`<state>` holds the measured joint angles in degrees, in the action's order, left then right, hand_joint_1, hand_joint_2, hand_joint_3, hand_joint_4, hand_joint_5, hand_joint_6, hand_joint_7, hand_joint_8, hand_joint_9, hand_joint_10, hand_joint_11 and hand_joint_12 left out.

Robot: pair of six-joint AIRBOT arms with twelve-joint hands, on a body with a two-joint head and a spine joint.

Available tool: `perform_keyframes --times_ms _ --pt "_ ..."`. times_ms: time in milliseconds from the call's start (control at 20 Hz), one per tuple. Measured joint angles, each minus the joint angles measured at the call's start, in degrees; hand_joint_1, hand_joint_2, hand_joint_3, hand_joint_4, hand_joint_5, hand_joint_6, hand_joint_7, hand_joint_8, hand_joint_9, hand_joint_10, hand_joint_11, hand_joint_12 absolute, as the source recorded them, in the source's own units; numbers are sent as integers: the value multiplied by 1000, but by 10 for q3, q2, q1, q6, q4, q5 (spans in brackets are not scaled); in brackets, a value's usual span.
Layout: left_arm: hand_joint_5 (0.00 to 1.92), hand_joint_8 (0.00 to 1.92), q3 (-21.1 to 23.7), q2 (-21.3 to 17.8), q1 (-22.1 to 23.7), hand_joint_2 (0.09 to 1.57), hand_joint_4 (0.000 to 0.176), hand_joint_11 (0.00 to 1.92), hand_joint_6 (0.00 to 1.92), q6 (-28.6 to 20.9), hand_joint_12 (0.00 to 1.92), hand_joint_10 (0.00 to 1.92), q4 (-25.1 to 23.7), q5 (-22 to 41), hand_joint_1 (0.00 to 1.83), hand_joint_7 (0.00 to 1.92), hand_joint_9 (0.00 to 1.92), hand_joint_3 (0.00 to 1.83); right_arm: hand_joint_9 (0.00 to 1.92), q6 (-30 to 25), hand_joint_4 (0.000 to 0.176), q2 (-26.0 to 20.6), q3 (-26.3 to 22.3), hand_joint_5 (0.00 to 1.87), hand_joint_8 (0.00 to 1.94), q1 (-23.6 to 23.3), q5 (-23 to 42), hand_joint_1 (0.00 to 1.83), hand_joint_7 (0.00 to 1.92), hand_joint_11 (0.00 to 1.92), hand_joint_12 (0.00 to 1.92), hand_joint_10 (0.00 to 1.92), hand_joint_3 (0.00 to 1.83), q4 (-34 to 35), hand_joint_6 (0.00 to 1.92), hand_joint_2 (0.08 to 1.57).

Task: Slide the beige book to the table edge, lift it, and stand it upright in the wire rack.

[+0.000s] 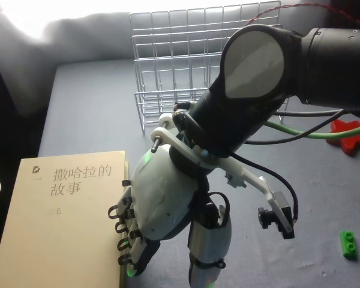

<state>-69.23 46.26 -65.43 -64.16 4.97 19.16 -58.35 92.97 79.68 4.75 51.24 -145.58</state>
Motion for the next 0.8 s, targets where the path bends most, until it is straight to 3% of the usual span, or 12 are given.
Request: perform_keyframes --times_ms 600,800 --pt "0 0 -7 6 3 1115 0 0 0 26 0 0 0 13 1075 0 0 6 231 -7 0 18 0 234 3 -4 -13 173 249 0 536 4 2 -4 3 1175" --pt "0 0 -10 16 9 1100 0 0 0 27 0 0 -11 13 1116 0 0 0 254 -11 0 23 0 264 5 -5 -12 210 268 0 635 6 0 -4 5 1158"
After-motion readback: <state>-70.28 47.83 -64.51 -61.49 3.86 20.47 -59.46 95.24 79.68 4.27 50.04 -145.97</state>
